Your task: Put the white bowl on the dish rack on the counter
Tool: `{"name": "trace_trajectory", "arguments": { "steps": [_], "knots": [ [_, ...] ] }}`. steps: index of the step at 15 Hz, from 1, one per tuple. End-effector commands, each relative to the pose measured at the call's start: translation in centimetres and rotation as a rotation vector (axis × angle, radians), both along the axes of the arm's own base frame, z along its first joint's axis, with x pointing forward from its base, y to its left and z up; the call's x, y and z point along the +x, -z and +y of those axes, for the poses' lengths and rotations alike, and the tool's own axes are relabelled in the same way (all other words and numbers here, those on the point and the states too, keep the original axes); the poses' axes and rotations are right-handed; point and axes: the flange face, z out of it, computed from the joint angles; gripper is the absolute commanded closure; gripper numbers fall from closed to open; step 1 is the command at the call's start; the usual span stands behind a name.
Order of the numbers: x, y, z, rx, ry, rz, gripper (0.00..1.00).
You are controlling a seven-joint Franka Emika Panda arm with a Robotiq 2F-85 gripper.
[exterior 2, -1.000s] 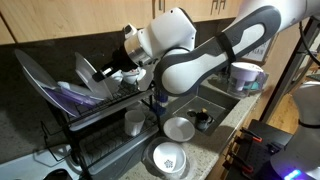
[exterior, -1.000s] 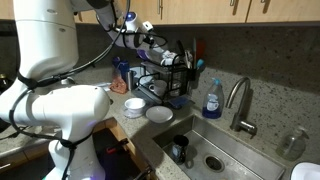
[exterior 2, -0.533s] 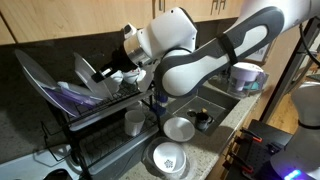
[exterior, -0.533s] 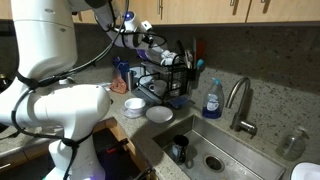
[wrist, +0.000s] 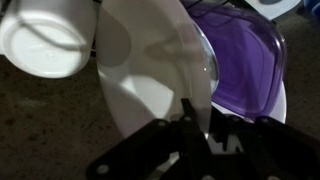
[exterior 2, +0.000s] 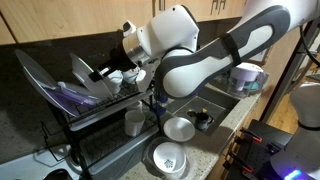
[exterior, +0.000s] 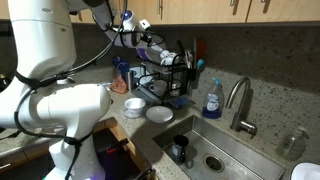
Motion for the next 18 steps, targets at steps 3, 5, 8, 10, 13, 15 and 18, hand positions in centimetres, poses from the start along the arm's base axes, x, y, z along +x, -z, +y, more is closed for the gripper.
{"name": "trace_trajectory", "arguments": {
  "steps": [3,5,8,10,13,15,18],
  "knots": [
    [-0.45,-2.59,0.47,0.037,-0.008,-0.081,0.96],
    [-0.47,-2.77,0.52,0.036,-0.007,-0.086,0.96],
    [-0.59,-3.01,0.55,0.034,-0.007,-0.093,0.96],
    [-0.64,-3.06,0.52,0.03,-0.005,-0.093,0.96],
    [-0.76,-3.17,0.44,0.023,-0.004,-0.094,0.96],
    [-0.83,-3.26,0.46,0.017,-0.004,-0.094,0.96],
    [-1.04,-3.16,0.7,0.002,-0.008,-0.09,0.96]
  ]
}}
